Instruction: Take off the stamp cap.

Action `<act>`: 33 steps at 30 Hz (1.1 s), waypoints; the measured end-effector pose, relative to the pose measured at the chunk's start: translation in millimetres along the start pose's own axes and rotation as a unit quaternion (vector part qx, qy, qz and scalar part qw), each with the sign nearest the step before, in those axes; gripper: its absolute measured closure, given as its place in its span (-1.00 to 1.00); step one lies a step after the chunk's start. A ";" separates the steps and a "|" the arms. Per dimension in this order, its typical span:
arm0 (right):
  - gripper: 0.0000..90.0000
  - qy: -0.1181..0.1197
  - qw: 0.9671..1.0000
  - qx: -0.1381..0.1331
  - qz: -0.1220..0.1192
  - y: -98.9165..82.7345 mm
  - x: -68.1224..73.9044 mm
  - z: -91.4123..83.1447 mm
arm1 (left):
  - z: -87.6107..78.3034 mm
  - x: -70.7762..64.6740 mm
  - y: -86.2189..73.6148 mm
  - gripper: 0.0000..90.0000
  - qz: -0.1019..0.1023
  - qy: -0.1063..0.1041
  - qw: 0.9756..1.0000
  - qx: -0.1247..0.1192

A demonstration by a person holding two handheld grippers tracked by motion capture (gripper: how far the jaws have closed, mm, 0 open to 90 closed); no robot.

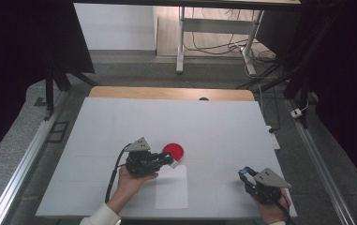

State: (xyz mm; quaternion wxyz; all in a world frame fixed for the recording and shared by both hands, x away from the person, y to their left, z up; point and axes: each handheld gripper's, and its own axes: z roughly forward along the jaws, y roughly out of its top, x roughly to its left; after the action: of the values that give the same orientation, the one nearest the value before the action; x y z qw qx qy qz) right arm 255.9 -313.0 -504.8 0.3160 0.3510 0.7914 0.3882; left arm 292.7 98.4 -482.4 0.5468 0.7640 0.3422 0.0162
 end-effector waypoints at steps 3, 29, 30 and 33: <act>0.44 0.000 1.000 0.003 -0.002 0.5 -3.0 2.2 | 0.4 1.0 -0.1 0.68 0.002 0.001 1.000 0.002; 0.43 0.020 1.000 -0.001 -0.012 7.1 -2.1 6.4 | 2.4 8.3 15.4 0.68 0.028 0.036 0.999 -0.001; 0.44 0.020 1.000 -0.001 -0.012 7.2 -2.2 6.3 | 2.9 9.3 15.5 0.68 0.027 0.038 0.999 0.000; 0.43 0.022 1.000 -0.002 -0.010 7.1 -2.6 6.5 | 4.6 12.1 16.0 0.68 0.028 0.043 0.999 0.002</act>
State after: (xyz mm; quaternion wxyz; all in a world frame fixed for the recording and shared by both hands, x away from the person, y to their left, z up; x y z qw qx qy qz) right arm 264.6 -309.3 -501.5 0.3029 0.3335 0.8008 0.3947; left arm 311.9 98.5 -475.0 0.5296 0.7729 0.3437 0.0632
